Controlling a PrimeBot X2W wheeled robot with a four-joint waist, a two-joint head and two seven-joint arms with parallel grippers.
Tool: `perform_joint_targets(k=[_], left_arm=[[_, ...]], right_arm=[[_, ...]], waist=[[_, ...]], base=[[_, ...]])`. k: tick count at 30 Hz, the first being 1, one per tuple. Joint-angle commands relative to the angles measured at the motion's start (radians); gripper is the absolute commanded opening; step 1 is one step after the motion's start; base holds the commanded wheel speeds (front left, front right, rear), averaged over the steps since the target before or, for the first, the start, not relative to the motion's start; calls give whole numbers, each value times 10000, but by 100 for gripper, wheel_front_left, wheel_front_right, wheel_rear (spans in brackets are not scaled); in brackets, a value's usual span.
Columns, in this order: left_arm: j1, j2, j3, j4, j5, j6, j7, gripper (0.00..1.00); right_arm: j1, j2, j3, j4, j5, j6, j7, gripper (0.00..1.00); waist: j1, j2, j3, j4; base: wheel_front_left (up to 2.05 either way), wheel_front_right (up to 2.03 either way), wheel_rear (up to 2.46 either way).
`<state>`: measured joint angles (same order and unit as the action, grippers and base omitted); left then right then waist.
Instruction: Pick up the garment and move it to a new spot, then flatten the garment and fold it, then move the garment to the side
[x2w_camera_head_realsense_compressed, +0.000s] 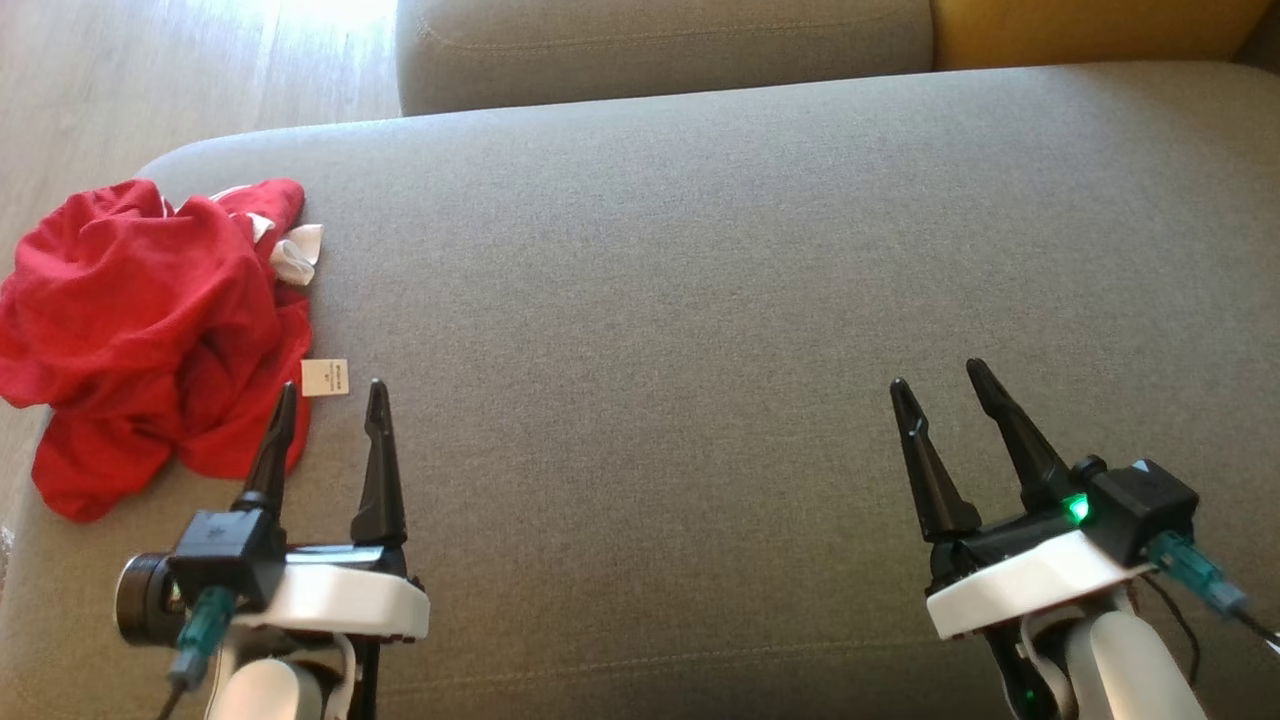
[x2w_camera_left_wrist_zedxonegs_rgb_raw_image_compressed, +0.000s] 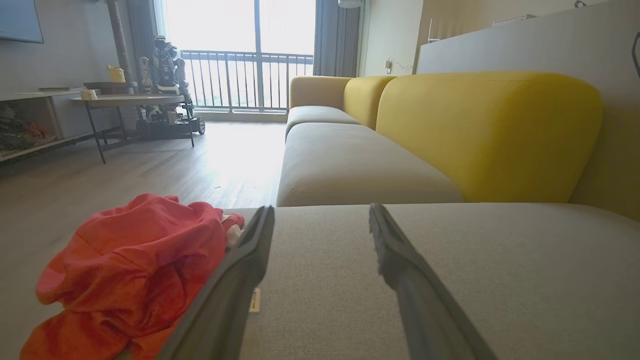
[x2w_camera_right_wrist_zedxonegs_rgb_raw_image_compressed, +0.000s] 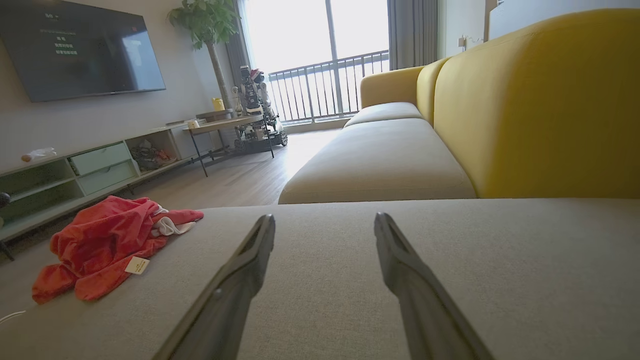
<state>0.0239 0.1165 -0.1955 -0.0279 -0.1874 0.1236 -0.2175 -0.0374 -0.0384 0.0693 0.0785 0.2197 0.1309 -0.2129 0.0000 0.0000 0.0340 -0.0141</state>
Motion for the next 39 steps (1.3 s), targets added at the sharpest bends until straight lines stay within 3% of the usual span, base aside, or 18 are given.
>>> perform_joint_targets(k=[1, 11, 31, 39], left_arm=[[-504, 146, 224, -442, 411, 74, -152, 100], [-495, 109, 101, -632, 1712, 143, -442, 100], [-369, -117, 394, -290, 1657, -120, -442, 100], [-348, -329, 515, -188, 1564, -204, -442, 100]], right_arm=[[-571, -109, 193, -460, -381, -2, -195, 100], [-627, -118, 296, -638, -1566, -2, -488, 100], [-524, -118, 315, -556, -1536, -2, -488, 100], [-332, -118, 340, -542, -1616, -2, -488, 100]], waist=[[0, 0, 12, -8], [0, 0, 34, -23], [0, 0, -61, 8], [0, 0, -110, 763]], base=[[0, 0, 0], [0, 0, 0], [0, 0, 0], [0, 0, 0]])
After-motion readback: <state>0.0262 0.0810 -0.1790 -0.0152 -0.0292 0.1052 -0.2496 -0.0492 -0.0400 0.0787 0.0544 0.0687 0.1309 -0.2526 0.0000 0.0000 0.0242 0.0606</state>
